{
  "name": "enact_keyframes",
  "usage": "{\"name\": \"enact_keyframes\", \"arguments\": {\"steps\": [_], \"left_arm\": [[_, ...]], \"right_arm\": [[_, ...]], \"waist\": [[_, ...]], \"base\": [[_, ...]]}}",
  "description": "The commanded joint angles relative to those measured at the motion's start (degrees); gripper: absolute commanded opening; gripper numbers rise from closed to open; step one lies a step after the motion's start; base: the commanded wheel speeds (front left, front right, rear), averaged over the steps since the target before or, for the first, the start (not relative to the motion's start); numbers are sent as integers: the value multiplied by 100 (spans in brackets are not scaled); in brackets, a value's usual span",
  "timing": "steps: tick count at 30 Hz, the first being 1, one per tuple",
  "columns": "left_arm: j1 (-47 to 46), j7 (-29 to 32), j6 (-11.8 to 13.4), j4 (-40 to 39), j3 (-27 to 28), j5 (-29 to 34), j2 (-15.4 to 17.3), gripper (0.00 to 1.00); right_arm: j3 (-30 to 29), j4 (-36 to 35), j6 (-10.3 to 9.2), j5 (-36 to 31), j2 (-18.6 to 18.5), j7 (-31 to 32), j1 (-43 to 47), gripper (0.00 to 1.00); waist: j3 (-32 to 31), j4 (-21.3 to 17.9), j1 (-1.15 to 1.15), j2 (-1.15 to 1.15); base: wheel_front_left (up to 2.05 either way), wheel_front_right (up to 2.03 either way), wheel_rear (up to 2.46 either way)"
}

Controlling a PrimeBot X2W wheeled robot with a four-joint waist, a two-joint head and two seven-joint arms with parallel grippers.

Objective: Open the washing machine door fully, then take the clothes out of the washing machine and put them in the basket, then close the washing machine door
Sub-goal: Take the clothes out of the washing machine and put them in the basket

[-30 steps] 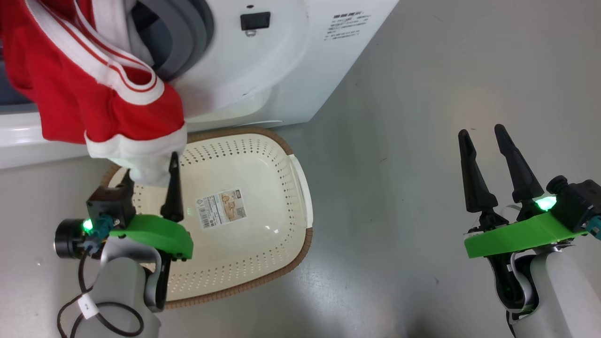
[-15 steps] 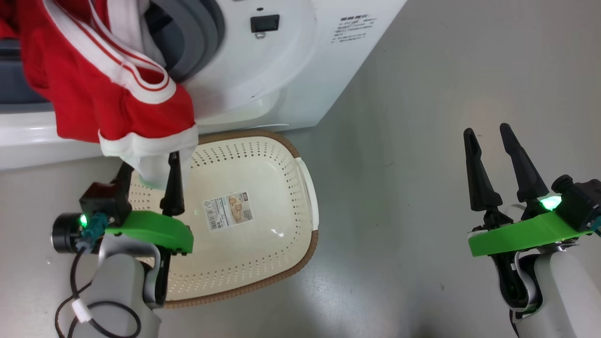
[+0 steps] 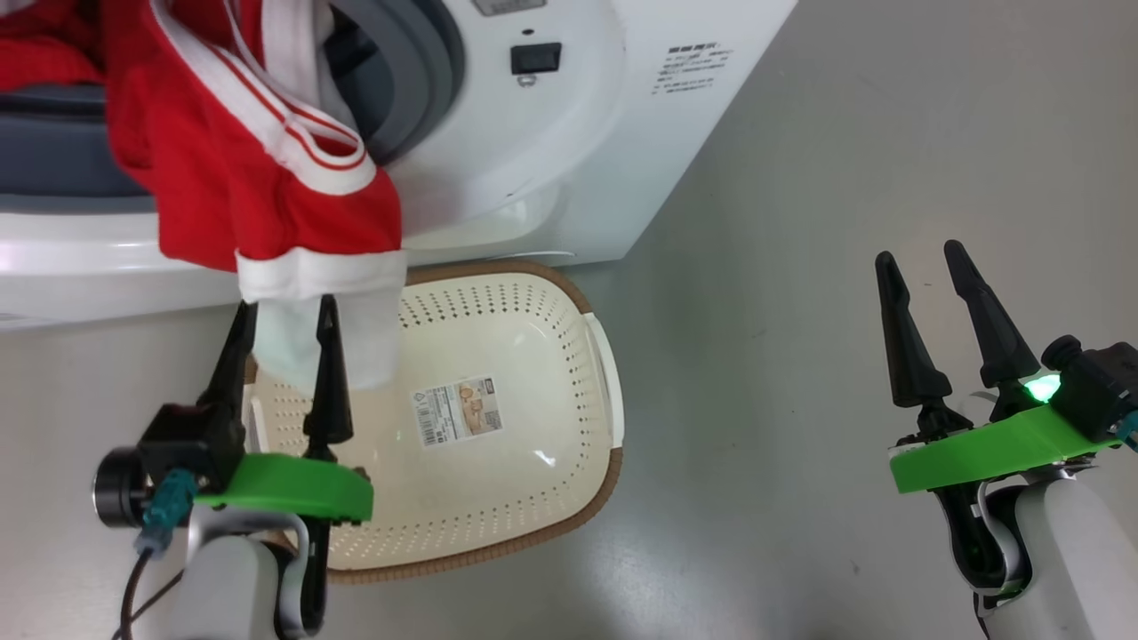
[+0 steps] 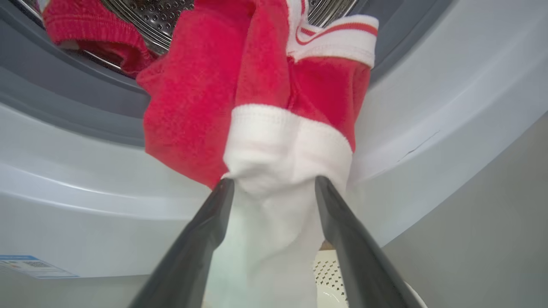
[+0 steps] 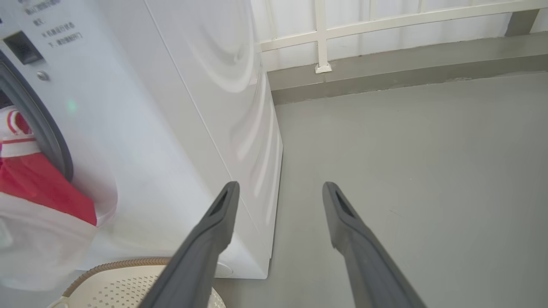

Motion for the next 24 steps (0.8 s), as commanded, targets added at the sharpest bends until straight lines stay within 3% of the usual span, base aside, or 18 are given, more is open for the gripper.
{"name": "enact_keyframes", "arguments": {"steps": [1, 16, 24], "left_arm": [[203, -28, 56, -239, 110, -23, 99, 100], [1059, -28, 379, -1506, -123, -112, 99, 100], [956, -28, 399, -1631, -182, -80, 99, 100]], "right_arm": [[97, -111, 36, -24, -88, -36, 141, 100], [154, -86, 36, -29, -194, -36, 301, 100], [130, -99, 36, -31, -180, -36, 298, 100]], "waist": [[-62, 59, 0, 0], [-269, 186, 0, 0], [-246, 183, 0, 0]], "base": [[0, 0, 0], [0, 0, 0], [0, 0, 0]]}}
